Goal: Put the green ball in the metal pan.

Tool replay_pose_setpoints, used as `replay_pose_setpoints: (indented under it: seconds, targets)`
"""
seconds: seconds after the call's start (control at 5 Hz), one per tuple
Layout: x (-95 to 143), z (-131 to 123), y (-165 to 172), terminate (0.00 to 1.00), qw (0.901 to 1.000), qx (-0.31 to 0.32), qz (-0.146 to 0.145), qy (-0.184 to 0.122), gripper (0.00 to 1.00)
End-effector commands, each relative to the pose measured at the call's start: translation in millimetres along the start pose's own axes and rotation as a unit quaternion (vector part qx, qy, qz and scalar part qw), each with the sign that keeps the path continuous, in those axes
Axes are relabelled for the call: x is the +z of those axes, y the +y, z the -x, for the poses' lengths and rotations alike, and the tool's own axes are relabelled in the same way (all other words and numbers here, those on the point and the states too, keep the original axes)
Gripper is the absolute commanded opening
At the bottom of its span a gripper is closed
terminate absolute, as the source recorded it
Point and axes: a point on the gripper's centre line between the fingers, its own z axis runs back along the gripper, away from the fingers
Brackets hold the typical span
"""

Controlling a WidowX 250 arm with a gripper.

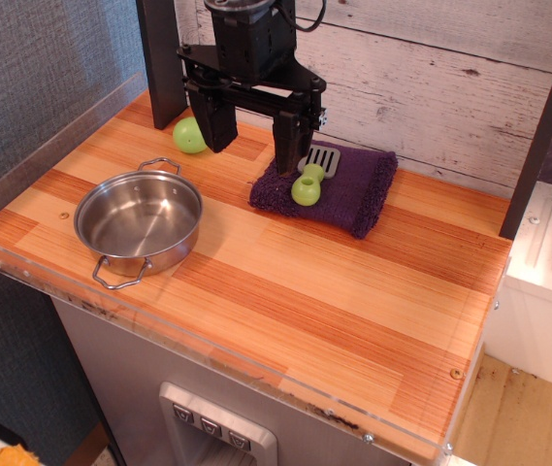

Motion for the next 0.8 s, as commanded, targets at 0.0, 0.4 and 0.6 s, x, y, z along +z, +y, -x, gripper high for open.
replay_pose_setpoints:
  seconds: [0.0,0.4,0.6]
  targets:
    - [0,0,0,0.0,1.0,0.0,0.0,0.0,1.0]
    - [-8,-41,59,0.0,0.9992,0.039,-0.009,-0.008,1.0]
    - [-14,-57,82,0.0,0.9983,0.056,-0.018,-0.002,1.0]
